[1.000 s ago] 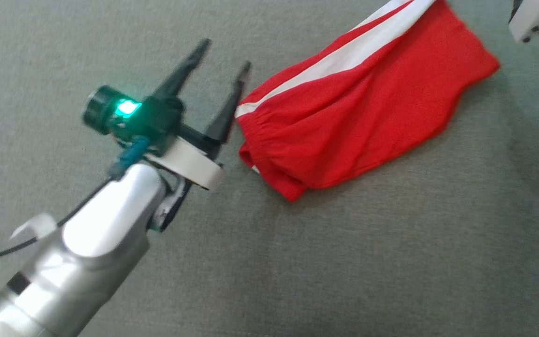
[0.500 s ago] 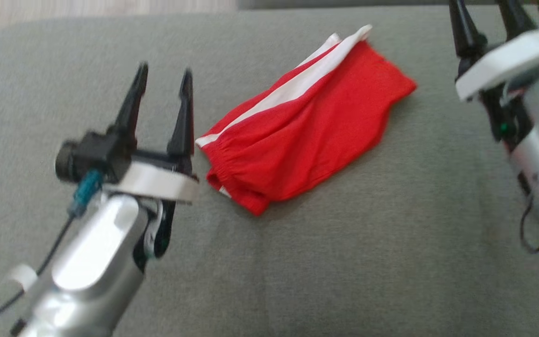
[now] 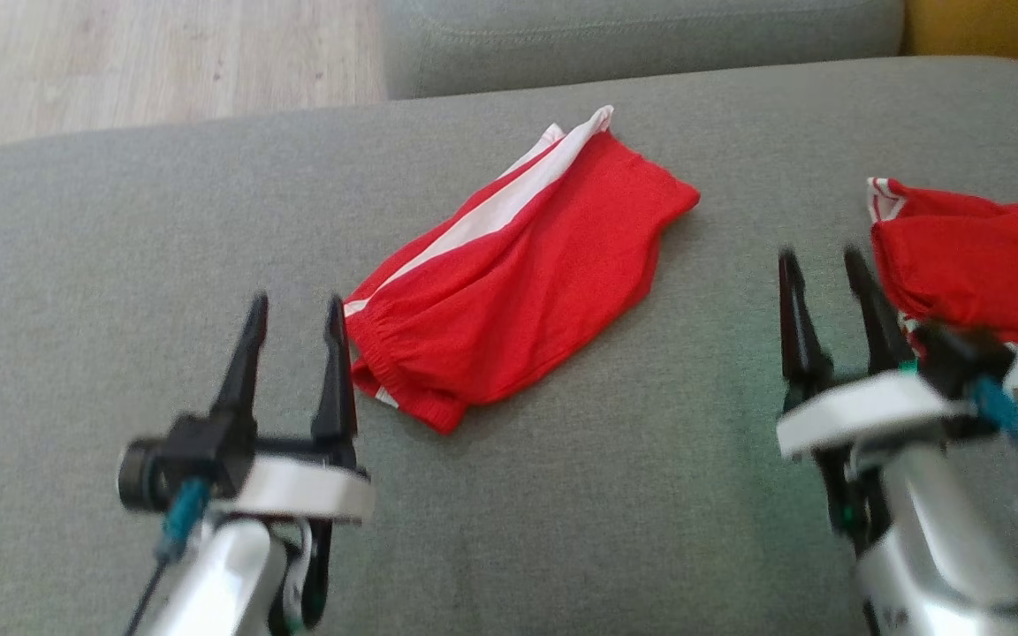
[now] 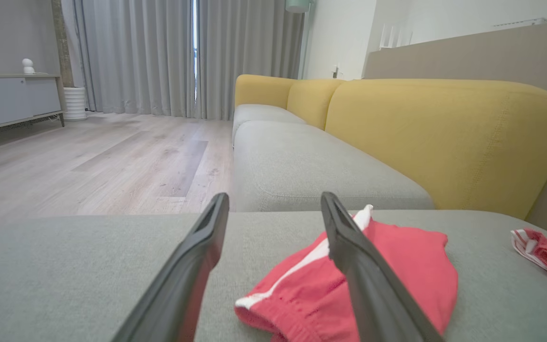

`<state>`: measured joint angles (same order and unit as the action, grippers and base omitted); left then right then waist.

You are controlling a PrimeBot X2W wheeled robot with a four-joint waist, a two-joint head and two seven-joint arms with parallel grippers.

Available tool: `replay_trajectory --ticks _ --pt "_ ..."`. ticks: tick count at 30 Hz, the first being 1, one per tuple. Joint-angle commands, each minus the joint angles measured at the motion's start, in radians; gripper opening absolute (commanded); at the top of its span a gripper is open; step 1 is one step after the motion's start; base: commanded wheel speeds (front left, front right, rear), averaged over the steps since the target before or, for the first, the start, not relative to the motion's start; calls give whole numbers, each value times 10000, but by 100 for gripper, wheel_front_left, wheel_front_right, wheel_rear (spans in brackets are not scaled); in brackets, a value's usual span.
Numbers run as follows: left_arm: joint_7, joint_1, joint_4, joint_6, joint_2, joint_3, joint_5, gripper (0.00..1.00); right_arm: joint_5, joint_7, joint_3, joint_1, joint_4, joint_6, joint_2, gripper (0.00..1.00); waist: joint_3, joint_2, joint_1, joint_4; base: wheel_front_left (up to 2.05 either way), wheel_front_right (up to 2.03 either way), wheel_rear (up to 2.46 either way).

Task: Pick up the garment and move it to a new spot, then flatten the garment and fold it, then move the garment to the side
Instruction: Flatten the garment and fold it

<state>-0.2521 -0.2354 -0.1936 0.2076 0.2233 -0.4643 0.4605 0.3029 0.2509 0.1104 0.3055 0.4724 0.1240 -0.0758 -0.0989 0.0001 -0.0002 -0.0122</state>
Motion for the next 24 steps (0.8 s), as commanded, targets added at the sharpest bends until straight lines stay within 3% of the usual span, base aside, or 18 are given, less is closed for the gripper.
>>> replay_trajectory --ticks 1,7,14,20,24 --pt "-96 -122 267 -44 -7 556 -172 100 -130 69 48 89 -496 67 89 100 61 -1 2 -38 0 0 0" --pt "-96 458 295 -513 -496 1229 -807 100 -521 -334 -282 -720 -1245 67 242 100 9 -1 2 33 0 0 0" --pt "-96 144 118 -1088 -917 1446 -1395 100 -419 -1118 -329 -451 -1683 67 253 100 -544 -1 2 445 0 0 0" --pt "-97 -118 -81 -1374 -1177 1465 -1660 100 479 -1989 -381 489 -1342 67 254 100 -1163 -1 2 900 0 0 0" --pt "-97 -382 -217 -1567 -1359 1461 -1832 100 1096 -2756 -678 1457 -461 67 255 100 -1632 -1 2 1331 0 0 0"
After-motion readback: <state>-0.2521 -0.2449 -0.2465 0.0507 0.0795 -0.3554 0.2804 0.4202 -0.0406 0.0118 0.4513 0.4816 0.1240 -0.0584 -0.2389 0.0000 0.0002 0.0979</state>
